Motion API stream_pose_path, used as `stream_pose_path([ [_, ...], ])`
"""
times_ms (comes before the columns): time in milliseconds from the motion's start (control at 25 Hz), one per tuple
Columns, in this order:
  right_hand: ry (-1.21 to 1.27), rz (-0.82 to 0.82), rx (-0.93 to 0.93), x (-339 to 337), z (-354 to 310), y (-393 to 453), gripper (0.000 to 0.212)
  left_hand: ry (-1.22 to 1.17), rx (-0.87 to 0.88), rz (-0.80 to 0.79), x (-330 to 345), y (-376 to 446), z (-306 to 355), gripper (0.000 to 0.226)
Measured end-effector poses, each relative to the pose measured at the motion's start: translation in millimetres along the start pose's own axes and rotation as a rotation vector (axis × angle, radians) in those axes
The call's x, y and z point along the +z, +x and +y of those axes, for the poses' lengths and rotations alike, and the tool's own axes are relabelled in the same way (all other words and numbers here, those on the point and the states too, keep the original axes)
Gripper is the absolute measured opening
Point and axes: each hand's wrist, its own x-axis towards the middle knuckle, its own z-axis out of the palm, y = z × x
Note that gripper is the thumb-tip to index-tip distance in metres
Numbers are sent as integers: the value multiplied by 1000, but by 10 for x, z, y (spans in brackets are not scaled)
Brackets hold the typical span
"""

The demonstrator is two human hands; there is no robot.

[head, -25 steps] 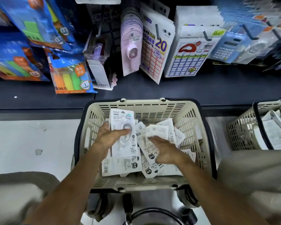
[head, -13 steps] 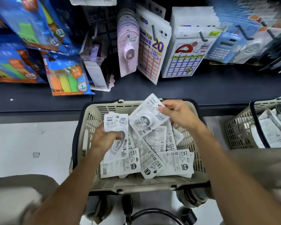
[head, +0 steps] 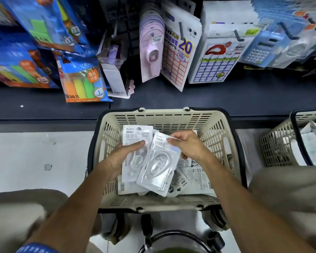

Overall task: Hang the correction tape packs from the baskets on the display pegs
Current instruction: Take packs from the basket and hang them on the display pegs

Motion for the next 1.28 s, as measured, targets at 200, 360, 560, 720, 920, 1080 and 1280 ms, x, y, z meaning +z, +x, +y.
stream_pose_path([
  [200,154,-189,-25,-135,17,5,12,75,43,272,-21,106,-40,39],
  [360,74,-165,-22,2,-74,98,12,62,-17,19,-28,81,-25,43],
  [560,380,85,230,328,161,85,9,358,40,-29,25,61,21,53],
  [720,20,-64,429,433,566,-36,18,334,184,282,-40,133,-13,58],
  [920,32,-272,224,944,339,-8,42,523,210,466,-105,256,-56,106],
  [1080,-152,-352,96,727,141,111,56,605,253,460,-109,363,-111,95],
  [1280,-591,-335,-181,702,1,137,39,510,203,406,-127,385,-130,104],
])
